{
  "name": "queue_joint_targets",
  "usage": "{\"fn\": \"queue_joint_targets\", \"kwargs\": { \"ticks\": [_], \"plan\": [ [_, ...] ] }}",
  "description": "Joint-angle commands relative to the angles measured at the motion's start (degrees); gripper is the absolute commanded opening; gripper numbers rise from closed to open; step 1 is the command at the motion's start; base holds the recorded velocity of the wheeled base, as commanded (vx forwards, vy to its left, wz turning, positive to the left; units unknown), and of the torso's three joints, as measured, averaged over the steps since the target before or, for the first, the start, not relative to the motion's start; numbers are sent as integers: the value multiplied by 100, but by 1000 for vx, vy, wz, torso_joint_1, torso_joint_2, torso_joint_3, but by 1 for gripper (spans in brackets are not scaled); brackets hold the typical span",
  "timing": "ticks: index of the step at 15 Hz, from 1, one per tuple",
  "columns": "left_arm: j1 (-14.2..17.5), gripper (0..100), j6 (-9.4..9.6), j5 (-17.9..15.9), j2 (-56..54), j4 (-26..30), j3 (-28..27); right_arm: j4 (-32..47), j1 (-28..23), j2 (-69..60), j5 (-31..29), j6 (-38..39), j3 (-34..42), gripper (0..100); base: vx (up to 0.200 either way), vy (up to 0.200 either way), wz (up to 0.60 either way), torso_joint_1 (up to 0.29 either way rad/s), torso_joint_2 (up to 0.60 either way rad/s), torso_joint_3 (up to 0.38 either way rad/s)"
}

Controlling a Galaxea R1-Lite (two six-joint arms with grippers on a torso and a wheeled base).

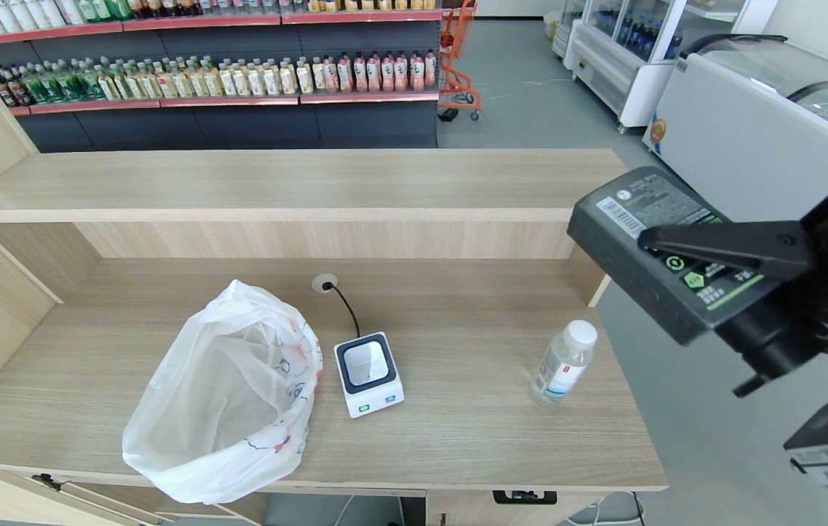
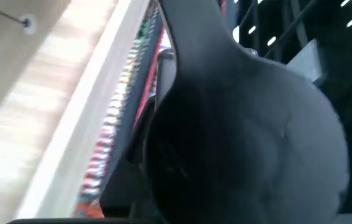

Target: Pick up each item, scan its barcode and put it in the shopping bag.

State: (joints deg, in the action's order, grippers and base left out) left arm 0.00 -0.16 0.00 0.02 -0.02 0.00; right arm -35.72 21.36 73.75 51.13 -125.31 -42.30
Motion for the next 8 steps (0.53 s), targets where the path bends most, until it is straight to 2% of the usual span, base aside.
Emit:
{"fn": "queue_joint_targets", "kwargs": {
  "ticks": [1,3,4,5,8],
  "plan": [
    [0,100,-2,0,-2,2,0,-146,905,-309,266,-820,3,0,0,0,0,0,0,0],
    [0,100,-2,0,-2,-6,0,-172,1608,-203,266,-1259,-50,0,0,0,0,0,0,0],
    [0,100,-2,0,-2,-6,0,-172,2118,-54,266,-1435,-191,0,0,0,0,0,0,0],
    [0,100,-2,0,-2,2,0,-190,2338,51,266,-1470,-287,0,0,0,0,0,0,0],
    [0,100,-2,0,-2,-6,0,-339,2382,201,266,-1523,-323,0,0,0,0,0,0,0]
  ]
}}
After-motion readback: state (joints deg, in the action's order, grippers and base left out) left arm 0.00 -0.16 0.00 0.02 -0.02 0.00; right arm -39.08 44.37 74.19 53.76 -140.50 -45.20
